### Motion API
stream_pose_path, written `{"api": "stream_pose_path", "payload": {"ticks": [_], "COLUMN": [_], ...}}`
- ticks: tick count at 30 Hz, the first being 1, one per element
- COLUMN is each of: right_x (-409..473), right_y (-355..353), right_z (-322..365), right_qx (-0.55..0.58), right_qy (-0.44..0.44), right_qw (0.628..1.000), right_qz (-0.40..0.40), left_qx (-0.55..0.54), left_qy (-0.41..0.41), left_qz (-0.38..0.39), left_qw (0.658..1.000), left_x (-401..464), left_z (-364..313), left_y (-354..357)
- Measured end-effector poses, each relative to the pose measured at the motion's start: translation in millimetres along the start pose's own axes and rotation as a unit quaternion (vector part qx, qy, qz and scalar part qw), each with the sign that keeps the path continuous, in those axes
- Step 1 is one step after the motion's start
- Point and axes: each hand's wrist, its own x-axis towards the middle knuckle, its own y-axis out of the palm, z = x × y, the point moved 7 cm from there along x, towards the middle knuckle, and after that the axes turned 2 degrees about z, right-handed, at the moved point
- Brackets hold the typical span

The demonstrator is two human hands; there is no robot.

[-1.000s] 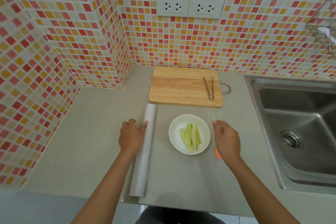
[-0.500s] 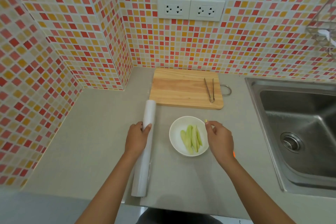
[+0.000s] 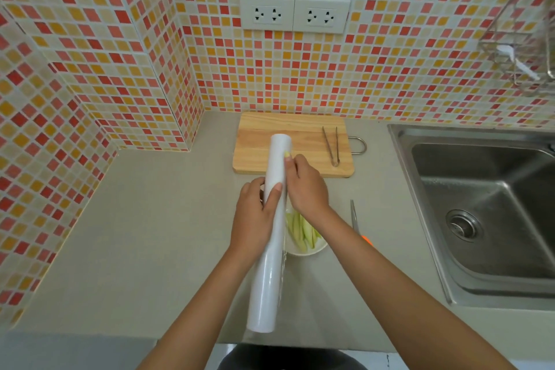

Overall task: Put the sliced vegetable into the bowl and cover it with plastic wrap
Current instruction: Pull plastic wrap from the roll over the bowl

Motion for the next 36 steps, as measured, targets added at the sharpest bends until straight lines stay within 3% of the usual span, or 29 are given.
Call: {"api": "stream_pose_path", "payload": {"ticks": [6,17,22,25,36], "right_x": [-1,-2,-27,-34,-26], "right_y": [0,-12,7,8,12], "right_z": [-2,-25,-23,-17,-26], "right_qx": [-0.017,0.126,0.052,0.038,0.059], "right_qy": [-0.003,0.029,0.000,-0.036,-0.012], "right_qw": [1.000,0.991,0.998,0.999,0.998], "right_qz": [-0.016,-0.040,0.018,0.000,-0.012], "left_qx": [0.071,0.021,0.008,0.007,-0.019], "left_qy": [-0.003,-0.021,-0.026,-0.024,-0.034], "left_qz": [-0.012,-0.008,-0.014,-0.008,-0.003], "left_qw": [0.997,1.000,1.000,1.000,0.999], "left_x": [-5,-6,-8,-9,-10], "left_z": [3,6,3,2,7], "left_y": [2,0,1,4,2]}}
